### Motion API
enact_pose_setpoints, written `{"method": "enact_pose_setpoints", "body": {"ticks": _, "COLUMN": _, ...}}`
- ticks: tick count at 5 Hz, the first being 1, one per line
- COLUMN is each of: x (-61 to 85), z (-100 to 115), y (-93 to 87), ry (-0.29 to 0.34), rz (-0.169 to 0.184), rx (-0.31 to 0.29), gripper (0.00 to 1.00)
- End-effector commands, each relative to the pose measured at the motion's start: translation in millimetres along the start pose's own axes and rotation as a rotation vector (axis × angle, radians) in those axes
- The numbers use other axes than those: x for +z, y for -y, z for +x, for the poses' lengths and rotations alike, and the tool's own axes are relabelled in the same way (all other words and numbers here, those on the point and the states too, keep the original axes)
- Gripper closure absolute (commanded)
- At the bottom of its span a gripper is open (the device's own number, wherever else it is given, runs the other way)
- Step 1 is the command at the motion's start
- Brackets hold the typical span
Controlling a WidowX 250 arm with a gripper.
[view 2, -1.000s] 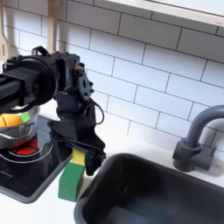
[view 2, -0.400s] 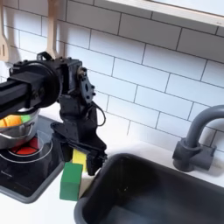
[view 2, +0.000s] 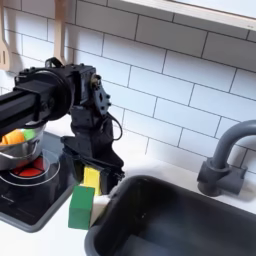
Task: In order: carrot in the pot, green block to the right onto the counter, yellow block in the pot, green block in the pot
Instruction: 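Put the yellow block in the pot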
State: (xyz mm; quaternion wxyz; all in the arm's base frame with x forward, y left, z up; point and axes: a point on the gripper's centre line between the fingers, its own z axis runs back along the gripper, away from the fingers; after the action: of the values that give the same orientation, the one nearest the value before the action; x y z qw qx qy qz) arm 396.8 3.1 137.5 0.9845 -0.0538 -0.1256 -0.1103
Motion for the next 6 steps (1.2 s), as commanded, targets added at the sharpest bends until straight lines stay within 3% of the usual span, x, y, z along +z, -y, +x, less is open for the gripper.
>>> {"method": "enact_pose_setpoints", "body": {"ticks": 1, "x": 26.6, "z": -5, "y": -11.3, "ry": 0.057, "rz": -0.029, "rx": 0.080, "gripper": 1.00}}
{"method": "enact_pose_setpoints", "body": {"ticks": 3, "x": 70.2, "z": -23, "y": -43.3, "ry": 0.102, "rz": -0.031, "rx": 0.228, "gripper": 1.00}}
{"method": "enact_pose_setpoints", "body": {"ticks": 4, "x": 83.8, "z": -31, "y": -58.1, "ry": 0.129, "rz": -0.035, "rx": 0.286, "gripper": 1.00}}
{"method": "enact_pose_setpoints", "body": {"ticks": 6, "x": 94.6, "z": -32, "y": -82.8, "ry": 0.151, "rz": -0.027, "rx": 0.327, "gripper": 1.00}}
